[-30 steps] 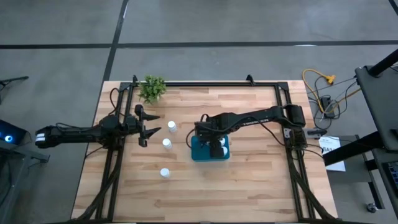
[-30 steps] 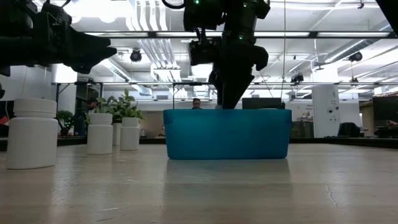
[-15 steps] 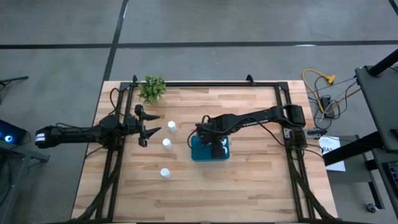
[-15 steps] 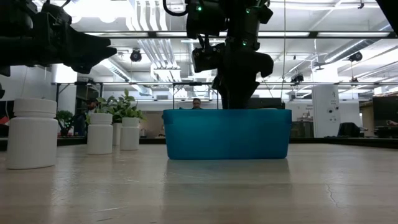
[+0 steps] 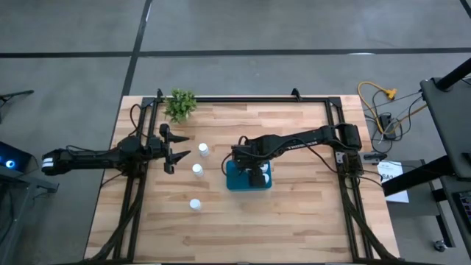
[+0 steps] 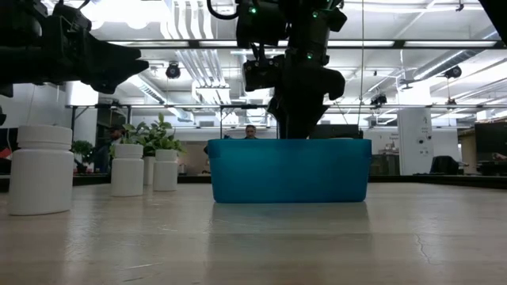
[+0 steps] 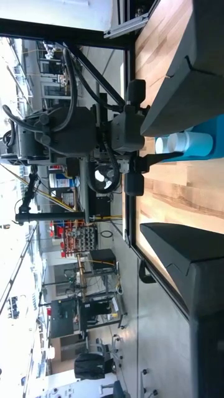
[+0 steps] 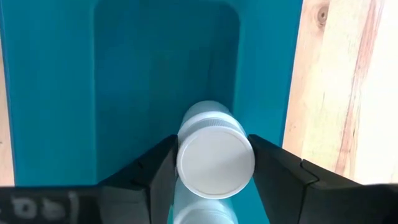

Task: Pick and place pill bottles into a basket
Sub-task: Put the white pill bottle into the blue bin

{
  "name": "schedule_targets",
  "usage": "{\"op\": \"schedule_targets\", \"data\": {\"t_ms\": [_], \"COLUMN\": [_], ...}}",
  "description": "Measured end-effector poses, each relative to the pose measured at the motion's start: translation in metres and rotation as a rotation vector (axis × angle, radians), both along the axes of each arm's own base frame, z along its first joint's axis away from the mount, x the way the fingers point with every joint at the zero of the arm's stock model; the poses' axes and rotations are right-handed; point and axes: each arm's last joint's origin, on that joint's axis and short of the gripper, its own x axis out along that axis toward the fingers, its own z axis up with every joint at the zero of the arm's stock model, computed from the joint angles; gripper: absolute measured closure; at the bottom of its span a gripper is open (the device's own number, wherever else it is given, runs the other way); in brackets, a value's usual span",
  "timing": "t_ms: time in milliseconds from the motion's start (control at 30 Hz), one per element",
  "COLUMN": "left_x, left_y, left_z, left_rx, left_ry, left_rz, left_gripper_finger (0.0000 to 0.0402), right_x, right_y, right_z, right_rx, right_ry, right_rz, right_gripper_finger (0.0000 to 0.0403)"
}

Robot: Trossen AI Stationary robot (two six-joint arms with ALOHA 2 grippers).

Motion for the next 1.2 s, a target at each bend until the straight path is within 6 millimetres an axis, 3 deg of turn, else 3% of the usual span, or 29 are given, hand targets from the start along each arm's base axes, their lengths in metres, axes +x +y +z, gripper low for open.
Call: {"op": "schedule_targets", "data": {"t_ms": [367,733,1200], "left_x": [0.0,0.0,0.0], "left_y": [0.0,0.0,0.0], "left_z": [0.0,0.0,0.0], "left_rx": [0.0,0.0,0.0], "left_ry": [0.0,0.0,0.0], "left_rz": [0.0,0.0,0.0], "left_gripper_finger": [0.018,0.018,0.018], "right_x": [0.0,-0.001,-0.008], "right_y": [-0.002,-0.004,-0.004], "right_z": [0.0,-0.001,0.017], "right_rx": [0.006,0.007,-0.001], "right_ry": [0.004,0.005,-0.016], "right_rz": [-0.035,-0.042,-0.025], "right_gripper_finger": [0.0215,0.0184,0.0164]}}
